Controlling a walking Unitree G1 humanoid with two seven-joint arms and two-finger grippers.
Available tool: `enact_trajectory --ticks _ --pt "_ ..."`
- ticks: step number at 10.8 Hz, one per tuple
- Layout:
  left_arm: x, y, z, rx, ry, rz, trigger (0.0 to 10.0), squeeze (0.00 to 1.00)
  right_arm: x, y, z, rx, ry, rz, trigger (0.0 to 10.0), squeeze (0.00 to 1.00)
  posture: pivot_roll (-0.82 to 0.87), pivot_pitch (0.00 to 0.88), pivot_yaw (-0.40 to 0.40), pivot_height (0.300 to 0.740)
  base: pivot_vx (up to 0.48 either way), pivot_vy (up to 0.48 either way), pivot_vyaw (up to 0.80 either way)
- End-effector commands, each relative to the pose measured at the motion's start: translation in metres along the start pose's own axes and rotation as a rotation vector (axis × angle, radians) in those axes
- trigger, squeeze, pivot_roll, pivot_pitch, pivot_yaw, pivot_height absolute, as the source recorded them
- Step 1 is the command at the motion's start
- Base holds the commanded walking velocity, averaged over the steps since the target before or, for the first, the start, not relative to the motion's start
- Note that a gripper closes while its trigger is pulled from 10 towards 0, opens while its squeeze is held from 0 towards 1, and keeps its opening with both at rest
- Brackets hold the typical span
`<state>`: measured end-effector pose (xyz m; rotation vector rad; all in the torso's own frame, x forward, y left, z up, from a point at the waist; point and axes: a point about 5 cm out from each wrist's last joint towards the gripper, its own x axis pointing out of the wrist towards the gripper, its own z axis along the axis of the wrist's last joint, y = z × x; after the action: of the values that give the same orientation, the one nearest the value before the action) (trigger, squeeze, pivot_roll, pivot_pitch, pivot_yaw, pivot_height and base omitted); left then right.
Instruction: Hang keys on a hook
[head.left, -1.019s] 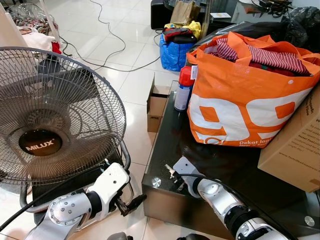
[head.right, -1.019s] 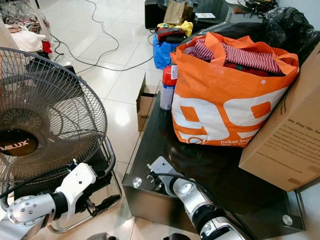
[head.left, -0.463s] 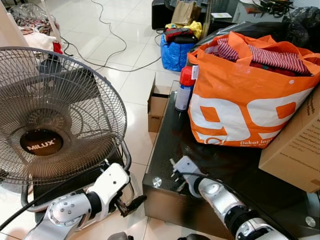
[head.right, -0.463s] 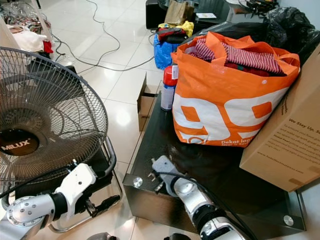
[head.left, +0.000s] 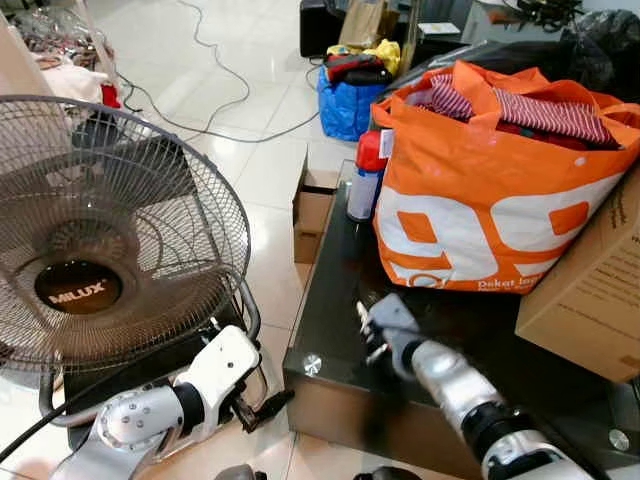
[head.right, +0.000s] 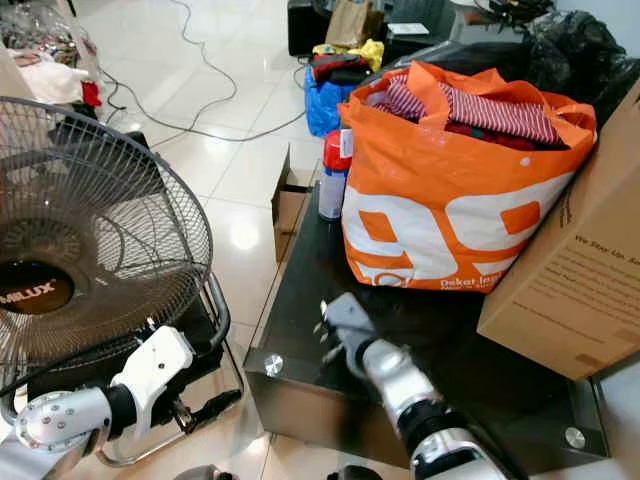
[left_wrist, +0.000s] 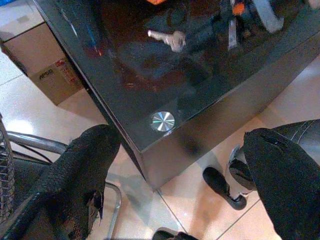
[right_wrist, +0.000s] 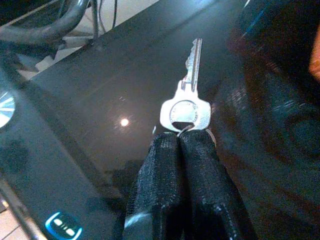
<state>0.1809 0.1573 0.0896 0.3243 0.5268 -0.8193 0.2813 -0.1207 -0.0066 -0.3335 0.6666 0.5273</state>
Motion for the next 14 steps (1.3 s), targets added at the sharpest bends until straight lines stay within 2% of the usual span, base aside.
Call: enact_trajectory --ticks 1,2,3,4,5,7,9,11,12,13,14 --pt "0.002 0.0 -0.001 0.01 0.001 -0.006 10.0 0.63 -0.003 -0.003 -0.001 -0.032 0.009 -0.003 0.0 0.0 -0.04 0.037 -0.02 0.74 0.0 0.0 0.0" --pt "0.002 0.0 -0.001 0.011 0.0 -0.008 10.0 0.64 -0.004 -0.004 -0.001 -0.056 0.017 -0.001 0.0 0.0 -0.04 0.037 -0.02 0.74 0.0 0.0 0.0" --pt "0.004 0.0 -0.001 0.011 -0.003 -0.01 10.0 0.63 -0.006 -0.003 -0.002 -0.077 0.041 0.022 8.5 0.0 -0.04 0.036 -0.021 0.74 0.0 0.0 0.0" --pt "0.004 0.0 -0.001 0.011 -0.004 -0.011 10.0 0.63 -0.008 -0.001 -0.006 -0.128 0.068 0.047 10.0 0.0 -0.04 0.036 -0.021 0.74 0.0 0.0 0.0" --pt "0.005 0.001 -0.002 0.012 -0.004 -0.012 10.0 0.63 -0.009 -0.005 -0.007 -0.125 0.083 0.008 10.0 1.0 -0.04 0.04 -0.022 0.74 0.0 0.0 0.0" --pt "0.005 0.0 -0.004 0.011 -0.002 -0.013 10.0 0.63 -0.012 -0.003 -0.007 -0.123 0.088 0.018 10.0 1.0 -0.04 0.044 -0.024 0.74 0.0 0.0 0.0" --pt "0.006 0.004 -0.016 0.005 0.015 -0.012 10.0 0.62 -0.014 -0.003 -0.008 -0.118 0.092 0.029 10.0 1.0 -0.04 0.047 -0.024 0.74 0.0 0.0 0.0" --pt "0.022 0.007 -0.044 -0.012 0.05 -0.005 10.0 0.63 -0.017 -0.002 -0.011 -0.161 0.117 0.075 10.0 1.0 -0.05 0.049 -0.028 0.74 0.0 0.0 0.0" --pt "0.028 0.006 -0.054 -0.017 0.06 -0.004 10.0 0.63 -0.016 -0.002 -0.012 -0.184 0.114 0.049 10.0 1.0 -0.04 0.05 -0.03 0.74 0.0 0.0 0.0" --pt "0.035 0.003 -0.066 -0.023 0.072 -0.003 10.0 0.63 -0.013 0.0 -0.012 -0.191 0.108 0.011 10.0 0.75 -0.04 0.051 -0.03 0.74 0.0 0.0 0.0" --pt "0.04 0.001 -0.074 -0.025 0.077 -0.003 10.0 0.63 -0.011 0.001 -0.014 -0.201 0.114 -0.005 10.0 0.0 -0.04 0.052 -0.03 0.74 0.0 0.0 0.0"
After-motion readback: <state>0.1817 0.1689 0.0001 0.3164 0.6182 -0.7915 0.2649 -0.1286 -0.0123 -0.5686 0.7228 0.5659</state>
